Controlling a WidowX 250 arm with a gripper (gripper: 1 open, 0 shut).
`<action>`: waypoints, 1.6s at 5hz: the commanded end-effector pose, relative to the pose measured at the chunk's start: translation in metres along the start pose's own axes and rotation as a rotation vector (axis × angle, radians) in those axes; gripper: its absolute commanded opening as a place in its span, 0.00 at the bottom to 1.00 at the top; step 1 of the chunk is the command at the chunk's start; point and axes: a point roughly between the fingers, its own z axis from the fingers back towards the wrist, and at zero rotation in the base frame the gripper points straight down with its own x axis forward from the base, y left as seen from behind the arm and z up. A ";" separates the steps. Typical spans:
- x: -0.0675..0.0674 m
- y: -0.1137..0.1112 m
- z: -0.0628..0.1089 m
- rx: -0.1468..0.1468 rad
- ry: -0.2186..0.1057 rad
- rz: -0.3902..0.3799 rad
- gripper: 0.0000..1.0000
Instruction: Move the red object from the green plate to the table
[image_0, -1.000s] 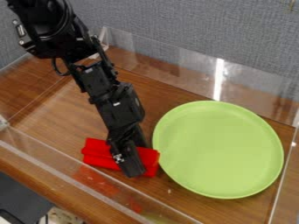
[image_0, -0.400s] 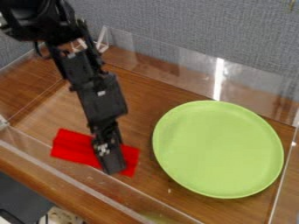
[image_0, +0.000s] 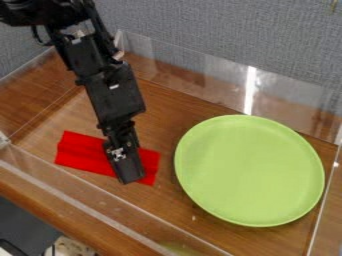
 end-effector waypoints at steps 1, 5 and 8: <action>0.007 0.001 0.008 0.036 -0.007 -0.033 0.00; -0.027 0.030 0.010 0.034 -0.019 0.036 0.00; -0.015 0.018 0.008 0.115 -0.087 0.215 0.00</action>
